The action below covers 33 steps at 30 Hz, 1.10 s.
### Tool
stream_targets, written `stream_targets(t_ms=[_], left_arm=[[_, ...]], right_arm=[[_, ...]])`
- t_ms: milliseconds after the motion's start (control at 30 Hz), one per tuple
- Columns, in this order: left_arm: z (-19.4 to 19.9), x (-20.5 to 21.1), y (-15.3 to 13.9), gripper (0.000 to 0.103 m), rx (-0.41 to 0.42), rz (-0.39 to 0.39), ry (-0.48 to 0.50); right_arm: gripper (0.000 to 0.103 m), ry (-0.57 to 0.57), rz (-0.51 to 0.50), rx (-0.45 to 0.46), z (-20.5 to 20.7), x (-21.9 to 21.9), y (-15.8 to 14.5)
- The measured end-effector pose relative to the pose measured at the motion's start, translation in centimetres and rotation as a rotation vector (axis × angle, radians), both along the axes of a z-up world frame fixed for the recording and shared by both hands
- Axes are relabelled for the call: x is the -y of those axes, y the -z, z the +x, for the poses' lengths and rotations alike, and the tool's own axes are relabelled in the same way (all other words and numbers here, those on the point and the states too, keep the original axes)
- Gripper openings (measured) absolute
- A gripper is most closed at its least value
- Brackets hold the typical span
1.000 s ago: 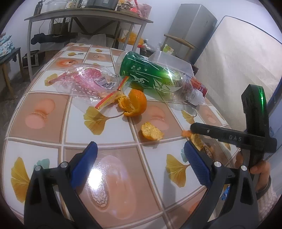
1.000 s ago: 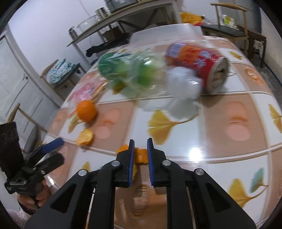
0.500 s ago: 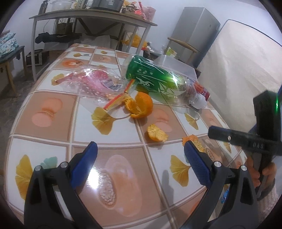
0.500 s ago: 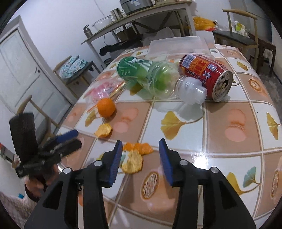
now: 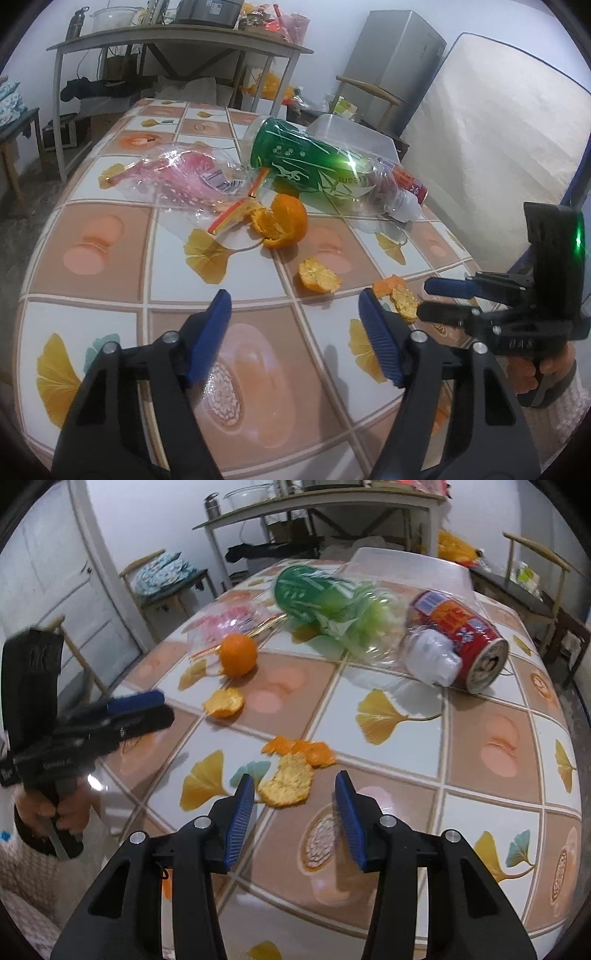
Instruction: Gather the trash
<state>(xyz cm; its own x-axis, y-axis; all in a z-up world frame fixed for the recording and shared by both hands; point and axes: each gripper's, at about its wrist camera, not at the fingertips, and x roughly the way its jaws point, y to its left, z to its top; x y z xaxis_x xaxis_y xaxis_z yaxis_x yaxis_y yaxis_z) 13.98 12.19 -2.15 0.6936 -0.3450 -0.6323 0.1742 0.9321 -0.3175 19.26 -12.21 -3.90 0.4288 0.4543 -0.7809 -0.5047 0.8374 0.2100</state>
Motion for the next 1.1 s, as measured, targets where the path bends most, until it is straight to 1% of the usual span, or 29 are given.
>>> stream_targets(t_ms=[67, 100, 133, 200, 267, 333, 367, 467, 500, 533, 567, 600, 633, 667, 700, 800, 833, 900, 967, 1033, 1100], left_arm=[[0.0, -0.2, -0.2, 0.062, 0.004, -0.003, 0.004], [0.2, -0.4, -0.4, 0.061, 0.008, 0.001, 0.001], [0.3, -0.8, -0.7, 0.06, 0.014, 0.007, -0.003], [0.6, -1.7, -1.5, 0.06, 0.029, 0.021, -0.015], [1.0, -2.6, -2.3, 0.06, 0.034, 0.03, -0.019], [1.8, -3.7, -3.2, 0.06, 0.032, 0.036, -0.006], [2.3, -4.2, -3.6, 0.06, 0.03, 0.041, -0.004], [4.4, -5.3, -4.6, 0.06, 0.016, 0.089, 0.022], [5.6, -5.6, -4.9, 0.06, 0.013, 0.119, 0.035], [6.3, -5.8, -5.0, 0.062, 0.007, 0.136, 0.038], [7.2, -6.0, -5.2, 0.072, -0.004, 0.154, 0.033], [8.4, -6.4, -5.3, 0.08, -0.014, 0.159, 0.021], [9.4, -6.9, -5.3, 0.085, -0.021, 0.146, 0.015], [10.5, -7.4, -5.1, 0.085, -0.039, 0.132, -0.001], [12.0, -8.2, -4.8, 0.085, -0.081, 0.119, -0.038], [15.3, -9.6, -3.6, 0.085, -0.171, 0.068, -0.074], [16.3, -9.9, -3.0, 0.085, -0.21, 0.069, -0.091], [17.4, -9.9, -1.9, 0.078, -0.258, 0.087, -0.099], [17.8, -9.6, -1.0, 0.076, -0.289, 0.12, -0.101], [17.6, -8.9, -0.6, 0.076, -0.283, 0.167, -0.1], [17.3, -8.2, -0.3, 0.073, -0.272, 0.224, -0.096]], right_arm=[[0.045, 0.027, 0.036, -0.019, 0.6, 0.5, -0.2], [0.049, 0.033, 0.049, -0.027, 0.8, 0.5, -0.2], [0.058, 0.044, 0.068, -0.036, 1.1, 0.7, -0.4], [0.065, 0.054, 0.099, -0.051, 1.6, 0.9, -0.8], [0.065, 0.054, 0.124, -0.063, 2.2, 0.9, -1.3], [0.069, 0.071, 0.151, -0.08, 2.9, 1.2, -2.0], [0.069, 0.073, 0.166, -0.088, 3.3, 1.3, -2.3], [0.069, 0.076, 0.209, -0.118, 4.4, 1.7, -3.1], [0.07, 0.079, 0.209, -0.12, 4.7, 1.8, -3.2], [0.07, 0.082, 0.207, -0.116, 4.9, 1.8, -3.4], [0.07, 0.088, 0.205, -0.109, 5.1, 1.8, -3.6], [0.07, 0.091, 0.206, -0.107, 5.2, 1.9, -3.6], [0.07, 0.092, 0.216, -0.111, 5.4, 1.9, -3.5], [0.07, 0.091, 0.225, -0.115, 5.5, 1.9, -3.5], [0.07, 0.09, 0.233, -0.121, 5.6, 1.9, -3.3], [0.07, 0.085, 0.239, -0.13, 5.8, 1.7, -2.7], [0.07, 0.085, 0.238, -0.131, 5.9, 1.6, -2.5], [0.07, 0.087, 0.244, -0.129, 6.0, 1.7, -2.3], [0.07, 0.092, 0.255, -0.129, 6.1, 2.0, -2.0], [0.07, 0.102, 0.265, -0.135, 6.4, 2.5, -1.7], [0.07, 0.111, 0.27, -0.142, 6.7, 2.8, -1.3]])
